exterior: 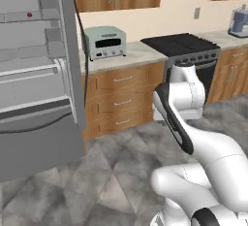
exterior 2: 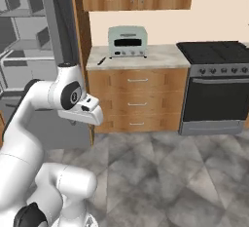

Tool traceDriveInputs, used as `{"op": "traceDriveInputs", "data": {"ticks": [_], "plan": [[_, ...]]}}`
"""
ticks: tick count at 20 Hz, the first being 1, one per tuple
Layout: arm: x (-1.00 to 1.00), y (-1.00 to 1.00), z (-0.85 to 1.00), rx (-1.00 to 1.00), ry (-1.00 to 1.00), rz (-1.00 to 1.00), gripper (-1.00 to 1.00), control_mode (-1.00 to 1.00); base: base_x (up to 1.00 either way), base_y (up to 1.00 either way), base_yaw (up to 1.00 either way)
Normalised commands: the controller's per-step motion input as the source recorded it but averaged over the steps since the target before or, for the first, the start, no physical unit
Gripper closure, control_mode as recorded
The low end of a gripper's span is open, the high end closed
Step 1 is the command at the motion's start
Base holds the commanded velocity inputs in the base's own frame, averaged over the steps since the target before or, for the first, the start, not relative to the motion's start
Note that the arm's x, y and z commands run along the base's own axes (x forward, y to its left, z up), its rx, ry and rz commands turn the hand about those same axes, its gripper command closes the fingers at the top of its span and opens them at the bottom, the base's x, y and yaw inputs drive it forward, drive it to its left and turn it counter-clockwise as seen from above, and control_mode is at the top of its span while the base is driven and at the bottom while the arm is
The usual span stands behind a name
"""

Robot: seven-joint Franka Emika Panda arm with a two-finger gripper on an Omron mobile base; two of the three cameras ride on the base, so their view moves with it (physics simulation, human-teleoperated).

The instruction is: Retrieve the butter from the fridge and place it on a plate on the dining table. Then retrieve the butter knife by the fridge and place it near the plate.

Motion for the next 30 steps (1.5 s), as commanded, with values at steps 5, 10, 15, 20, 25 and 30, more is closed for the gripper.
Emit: {"op": "traceDriveInputs", "data": {"ticks": [5, 10, 15, 20, 25, 30], "plan": [[0.00, 0.00, 0.00, 0.00, 0.00, 0.00, -1.00, 1.00, 1.00, -0.59, 0.36], [0.00, 0.00, 0.00, 0.00, 0.00, 0.00, -1.00, 1.00, 0.95, -0.72, 0.40], [0.00, 0.00, 0.00, 0.00, 0.00, 0.00, -1.00, 1.00, 0.42, -0.43, 0.39], [0.00, 0.00, 0.00, 0.00, 0.00, 0.00, -1.00, 1.00, 0.75, -0.59, 0.59], [0.00, 0.00, 0.00, 0.00, 0.00, 0.00, -1.00, 1.00, 0.63, -0.73, 0.49], [0.00, 0.00, 0.00, 0.00, 0.00, 0.00, -1.00, 1.00, 0.35, -0.47, 0.02]]}}
